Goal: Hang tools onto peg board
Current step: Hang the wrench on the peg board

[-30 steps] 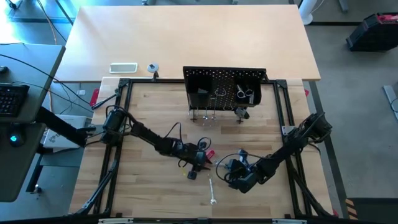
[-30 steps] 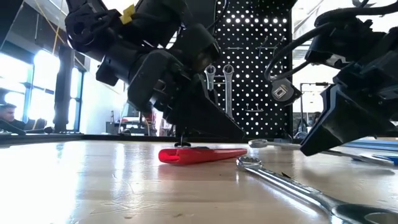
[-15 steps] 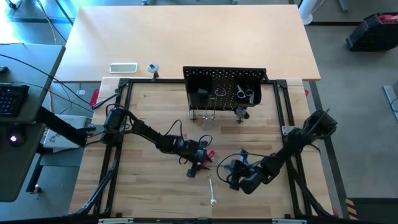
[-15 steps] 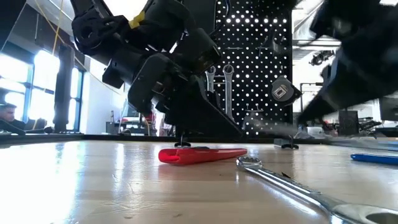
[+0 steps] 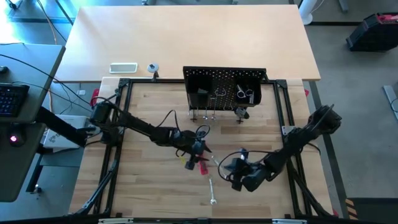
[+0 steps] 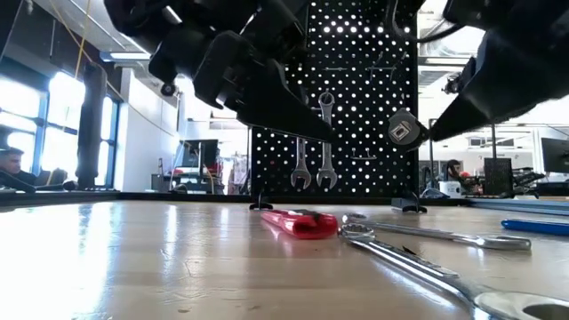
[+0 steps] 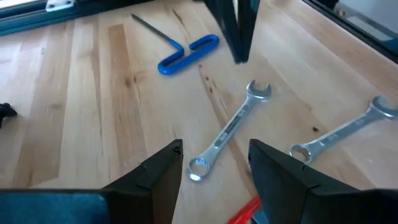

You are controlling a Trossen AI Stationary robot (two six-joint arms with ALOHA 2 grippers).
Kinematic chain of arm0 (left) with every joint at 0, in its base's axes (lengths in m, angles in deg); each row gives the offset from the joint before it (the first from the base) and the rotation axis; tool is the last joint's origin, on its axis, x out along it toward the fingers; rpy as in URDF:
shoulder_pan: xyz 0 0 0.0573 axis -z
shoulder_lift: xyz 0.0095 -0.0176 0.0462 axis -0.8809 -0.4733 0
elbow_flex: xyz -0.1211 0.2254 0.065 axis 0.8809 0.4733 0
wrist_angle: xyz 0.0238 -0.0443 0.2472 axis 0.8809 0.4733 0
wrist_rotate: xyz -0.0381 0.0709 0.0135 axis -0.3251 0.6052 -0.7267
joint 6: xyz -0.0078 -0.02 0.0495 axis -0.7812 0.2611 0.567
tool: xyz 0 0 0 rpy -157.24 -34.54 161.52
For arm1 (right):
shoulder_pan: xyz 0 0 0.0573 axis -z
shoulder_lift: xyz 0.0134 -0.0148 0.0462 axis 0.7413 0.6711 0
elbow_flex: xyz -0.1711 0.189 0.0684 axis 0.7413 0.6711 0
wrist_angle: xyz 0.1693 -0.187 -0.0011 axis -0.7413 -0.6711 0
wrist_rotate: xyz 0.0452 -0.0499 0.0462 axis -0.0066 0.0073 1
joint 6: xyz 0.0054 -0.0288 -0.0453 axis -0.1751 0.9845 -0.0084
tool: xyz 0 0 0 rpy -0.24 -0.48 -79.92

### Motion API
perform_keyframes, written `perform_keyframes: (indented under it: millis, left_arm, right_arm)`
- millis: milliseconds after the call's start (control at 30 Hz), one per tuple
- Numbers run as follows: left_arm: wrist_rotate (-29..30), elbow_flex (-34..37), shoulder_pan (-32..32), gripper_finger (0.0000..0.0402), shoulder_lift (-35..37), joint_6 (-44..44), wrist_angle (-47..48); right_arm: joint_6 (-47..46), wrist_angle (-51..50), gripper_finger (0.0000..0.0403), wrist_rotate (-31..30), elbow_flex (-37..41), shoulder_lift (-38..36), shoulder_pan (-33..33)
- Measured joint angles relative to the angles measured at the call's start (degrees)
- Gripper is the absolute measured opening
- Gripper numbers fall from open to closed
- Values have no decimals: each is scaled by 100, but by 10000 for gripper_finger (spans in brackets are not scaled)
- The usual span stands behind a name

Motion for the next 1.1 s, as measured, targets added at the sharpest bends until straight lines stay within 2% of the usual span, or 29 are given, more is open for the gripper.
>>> perform_keyframes:
  millis: [100,267,400,500,633,833,1100]
  left_arm:
    - [1,0,35,177,6,-10,63]
    - [1,2,122,177,-151,-109,45]
    - [13,4,173,177,-292,-230,-18]
    - [118,2,174,177,-408,-382,-145]
    - [363,4,87,177,-644,-867,-393]
    - [287,11,-191,177,-1132,-1731,-891]
    - [199,2,-304,177,-1240,-1803,-1495]
  right_arm:
    - [22,400,16,-4,4,262,8]
    - [8,866,84,70,4,707,157]
    - [-285,887,134,404,4,1052,331]
    - [-510,894,152,640,4,1293,450]
    - [-744,897,150,525,-16,1444,463]
    - [-688,908,111,450,-11,1472,467]
    - [-588,922,99,391,-4,1486,430]
